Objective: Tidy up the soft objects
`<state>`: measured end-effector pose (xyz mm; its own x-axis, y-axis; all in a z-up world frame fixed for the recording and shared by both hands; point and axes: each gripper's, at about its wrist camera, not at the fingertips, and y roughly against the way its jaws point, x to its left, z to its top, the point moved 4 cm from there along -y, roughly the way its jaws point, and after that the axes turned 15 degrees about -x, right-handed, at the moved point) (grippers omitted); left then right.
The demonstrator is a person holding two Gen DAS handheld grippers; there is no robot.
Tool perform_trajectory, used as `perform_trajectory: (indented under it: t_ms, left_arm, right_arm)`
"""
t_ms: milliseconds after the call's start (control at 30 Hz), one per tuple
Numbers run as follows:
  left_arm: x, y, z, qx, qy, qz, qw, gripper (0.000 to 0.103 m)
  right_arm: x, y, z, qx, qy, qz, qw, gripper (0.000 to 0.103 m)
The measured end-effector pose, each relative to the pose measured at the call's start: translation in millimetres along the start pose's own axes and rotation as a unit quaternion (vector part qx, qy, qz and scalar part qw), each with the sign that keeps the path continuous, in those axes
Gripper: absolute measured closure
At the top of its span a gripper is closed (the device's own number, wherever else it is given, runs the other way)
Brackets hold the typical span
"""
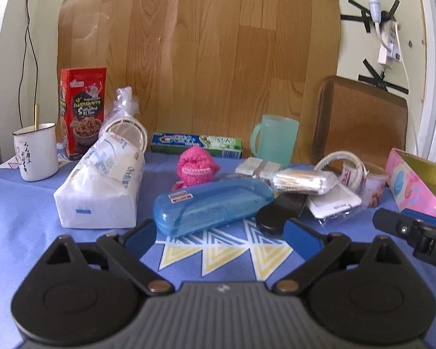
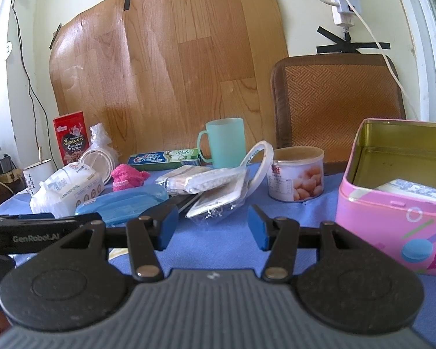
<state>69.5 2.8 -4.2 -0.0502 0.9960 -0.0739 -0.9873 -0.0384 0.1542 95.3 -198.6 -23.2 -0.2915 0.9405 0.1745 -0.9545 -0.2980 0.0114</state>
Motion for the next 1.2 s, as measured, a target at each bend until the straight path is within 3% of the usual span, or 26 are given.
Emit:
perform_trajectory:
  t_ms: [200, 333, 500, 667, 700, 733, 767, 833, 1067, 1200]
  left_arm:
    - [-2.6, 2.5, 1.7, -0.010, -0.005, -0.002, 0.9999, 0.005]
    - [1.2, 4.0, 2.2, -0.016, 0.007, -0.001, 0.9999, 0.007]
    - [11.4, 8.4, 4.5, -0.032, 0.036, 0.010, 0.9988, 0.007]
    - [22.2, 4.9, 4.4, -0.023, 0.071, 0.010, 0.9972, 0.007]
    - [24.5, 3.8, 3.9, -0.020, 0.078, 0.010, 0.9967, 0.007]
    - [27.2, 2.7, 3.6, -0.017, 0.086, 0.011, 0.9960, 0.007]
    - [29.5, 2.5, 2.8, -0.016, 0.094, 0.010, 0.9954, 0.007]
    - [33.1, 1.6, 1.9, -0.012, 0.107, 0.009, 0.9941, 0.007]
    - [33.8, 2.2, 0.3, -0.007, 0.115, -0.002, 0.9934, 0.007]
    - [24.8, -3.1, -0.4, 0.025, 0.116, -0.058, 0.9912, 0.009]
  right_arm:
    - [0.6, -0.4, -0.5, 0.002, 0.001, 0.000, 1.000, 0.047]
    - [6.3, -12.3, -2.3, 0.028, 0.019, 0.017, 0.999, 0.047]
    - [27.9, -43.4, 14.8, 0.014, 0.089, 0.055, 0.994, 0.047]
    - [45.7, -93.4, 4.0, 0.057, 0.193, 0.064, 0.977, 0.047]
    - [46.1, -100.0, 0.7, 0.064, 0.208, 0.061, 0.974, 0.051]
    - [45.1, -103.8, -1.3, 0.070, 0.216, 0.054, 0.972, 0.077]
    - [43.7, -105.3, -2.5, 0.077, 0.220, 0.051, 0.971, 0.079]
    - [40.1, -97.1, -0.6, 0.074, 0.217, 0.048, 0.972, 0.088]
    - [35.2, -16.3, 3.5, 0.054, 0.212, 0.068, 0.973, 0.089]
    - [27.7, 34.1, -4.7, 0.071, 0.197, 0.082, 0.974, 0.088]
